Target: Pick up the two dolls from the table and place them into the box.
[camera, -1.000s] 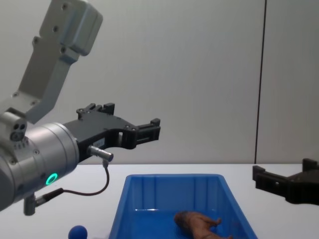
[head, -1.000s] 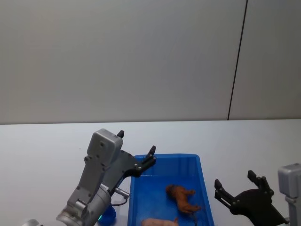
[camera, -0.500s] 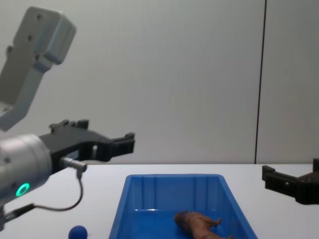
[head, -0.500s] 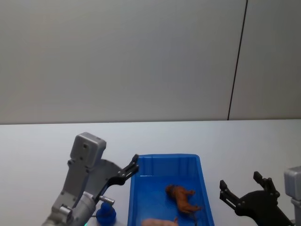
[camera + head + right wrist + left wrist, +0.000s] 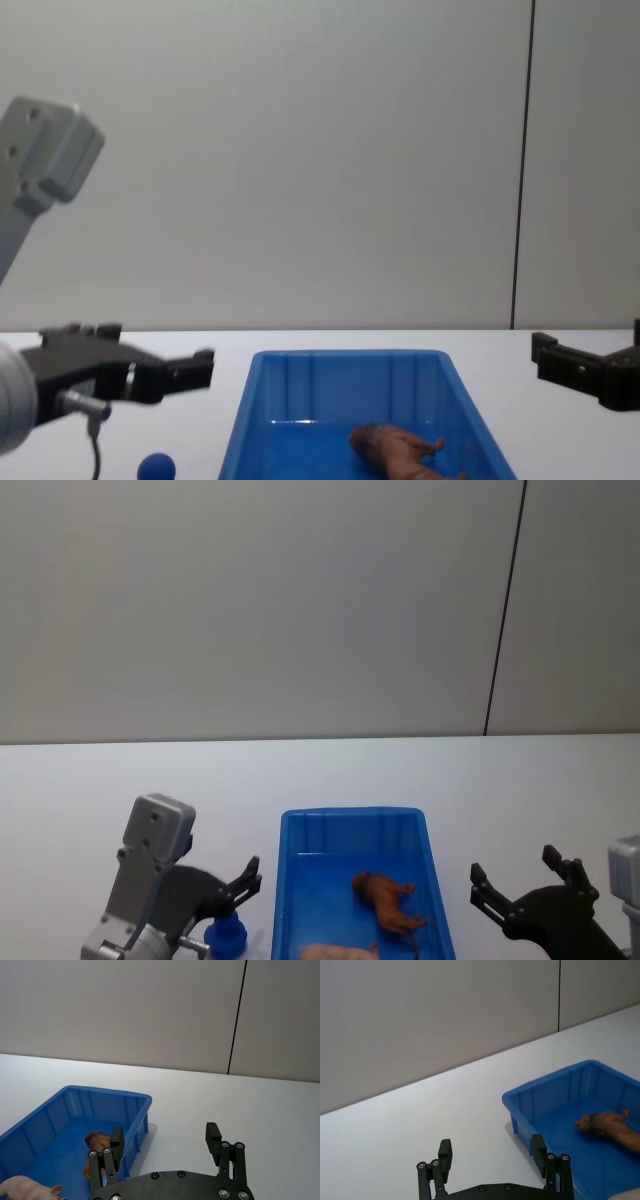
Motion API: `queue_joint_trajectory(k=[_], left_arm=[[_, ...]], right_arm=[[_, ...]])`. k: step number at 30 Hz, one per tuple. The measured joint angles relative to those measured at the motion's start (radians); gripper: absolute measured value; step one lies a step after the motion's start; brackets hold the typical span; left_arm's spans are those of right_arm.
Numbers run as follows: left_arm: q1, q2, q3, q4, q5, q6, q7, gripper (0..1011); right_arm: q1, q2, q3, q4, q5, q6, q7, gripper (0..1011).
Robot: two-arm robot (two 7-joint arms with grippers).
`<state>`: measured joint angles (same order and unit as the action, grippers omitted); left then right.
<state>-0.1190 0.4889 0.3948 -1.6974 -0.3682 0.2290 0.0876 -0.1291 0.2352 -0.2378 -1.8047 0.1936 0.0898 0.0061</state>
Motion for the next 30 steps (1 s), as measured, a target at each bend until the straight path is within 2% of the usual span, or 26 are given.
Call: queue_joint_trajectory(k=[9,20,25,29,30], left_arm=[[0.012,0.008,-0.005,0.039,-0.016,0.035,-0.024,1001],[0.009,0.002,-0.006,0.087,-0.014,0.051,-0.062,1001],[0.005,-0.003,-0.006,0.11,-0.007,0.058,-0.088,907],[0.003,-0.006,-0.005,0.119,0.0,0.062,-0.105,783],[0.002,-0.006,-0.005,0.122,0.002,0.062,-0.108,783]], right_arm=[[-0.001,0.001,0.001,-0.001,0.0,0.0,-0.001,1001],[-0.002,0.001,0.001,-0.002,0.0,0.0,-0.002,1001],[-0.002,0.002,0.001,-0.003,0.0,0.0,-0.003,1001],[-0.002,0.002,0.001,-0.003,0.0,0.0,-0.003,1001],[-0.003,0.002,0.001,-0.003,0.0,0.0,-0.002,1001]])
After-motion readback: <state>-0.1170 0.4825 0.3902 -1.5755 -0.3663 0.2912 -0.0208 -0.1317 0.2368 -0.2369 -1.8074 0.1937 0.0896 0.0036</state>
